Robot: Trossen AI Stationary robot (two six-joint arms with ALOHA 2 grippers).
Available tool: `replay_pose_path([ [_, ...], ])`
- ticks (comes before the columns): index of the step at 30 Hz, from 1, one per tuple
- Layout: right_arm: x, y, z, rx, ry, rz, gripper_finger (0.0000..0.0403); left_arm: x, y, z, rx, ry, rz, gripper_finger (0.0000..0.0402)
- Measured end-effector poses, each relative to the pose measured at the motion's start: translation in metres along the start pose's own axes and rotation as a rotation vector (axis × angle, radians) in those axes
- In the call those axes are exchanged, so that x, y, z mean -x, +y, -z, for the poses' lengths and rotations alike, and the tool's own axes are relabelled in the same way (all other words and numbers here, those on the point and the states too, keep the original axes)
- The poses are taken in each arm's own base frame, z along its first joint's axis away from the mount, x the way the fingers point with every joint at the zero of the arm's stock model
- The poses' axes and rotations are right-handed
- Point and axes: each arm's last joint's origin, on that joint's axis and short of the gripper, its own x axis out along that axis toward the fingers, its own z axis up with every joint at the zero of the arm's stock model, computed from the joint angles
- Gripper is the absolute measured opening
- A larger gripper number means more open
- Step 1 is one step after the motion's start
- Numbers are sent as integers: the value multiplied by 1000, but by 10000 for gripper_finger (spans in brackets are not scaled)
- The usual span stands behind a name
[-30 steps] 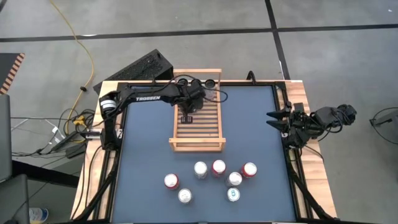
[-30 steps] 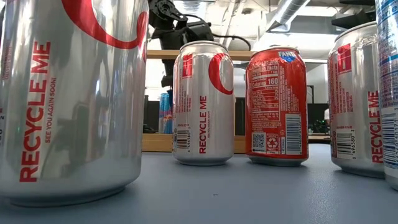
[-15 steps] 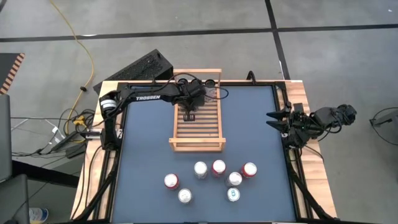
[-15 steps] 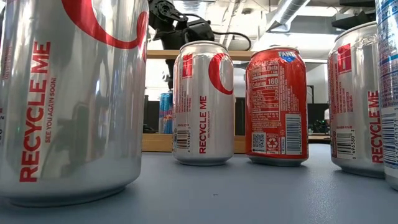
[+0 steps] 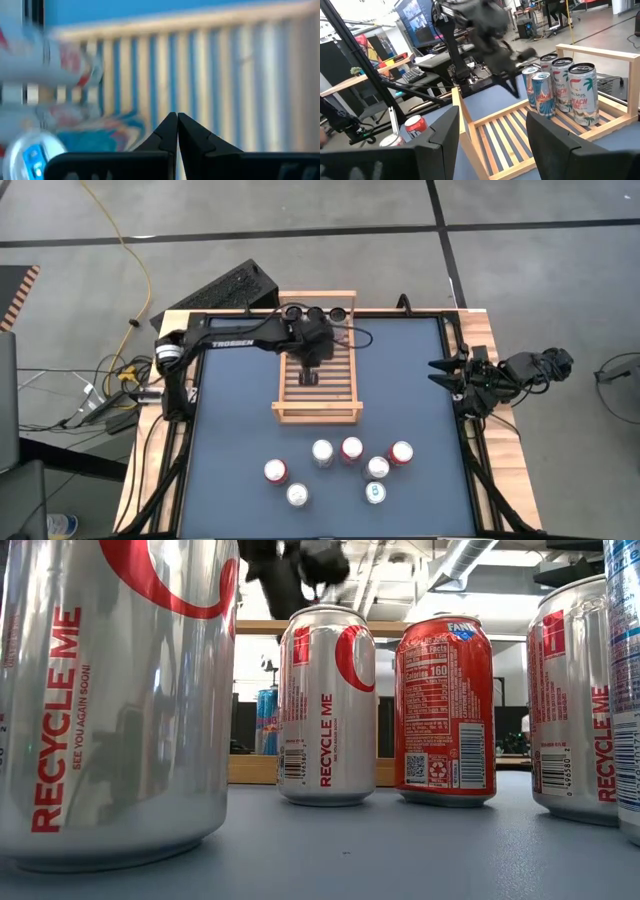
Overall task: Place canned beverage on shelf
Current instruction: Put the blue soda can on the shelf aligned with the other blue soda cans
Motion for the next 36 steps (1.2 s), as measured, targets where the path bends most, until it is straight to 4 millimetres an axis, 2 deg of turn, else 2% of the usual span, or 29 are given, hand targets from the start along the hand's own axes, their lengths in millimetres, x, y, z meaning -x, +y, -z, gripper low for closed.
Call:
replay_pose_path([
  [2, 0, 0, 0, -9, -2, -1, 210, 24, -9, -11, -13, -65, 29, 2],
  [5, 0, 0, 0, -30, -2, -1, 210, 73, -18, -21, -38, -186, 44, 2],
  [8, 0, 0, 0, -44, -2, -1, 210, 123, -27, -21, -30, -309, 71, 2],
  [11, 0, 1, -2, -74, -16, -8, 210, 163, -34, -15, 6, -401, 123, 2],
  [16, 0, 3, -8, -263, -69, -38, 210, 213, -51, 2, 47, -481, 281, 2],
  [20, 0, 4, -10, -290, -82, -44, 210, 248, -75, 10, -26, -580, 441, 2],
  [23, 1, 4, -11, -310, -98, -42, 210, 268, -97, 15, -97, -632, 491, 2],
  [27, 1, 5, -15, -352, -136, -49, 210, 279, -133, 19, -148, -639, 449, 2],
  [33, 1, 5, -14, -329, -121, -55, 210, 273, -197, 32, -174, -694, 340, 2],
  [36, 1, 4, -14, -330, -136, -27, 210, 268, -221, 37, -154, -776, 319, 2],
])
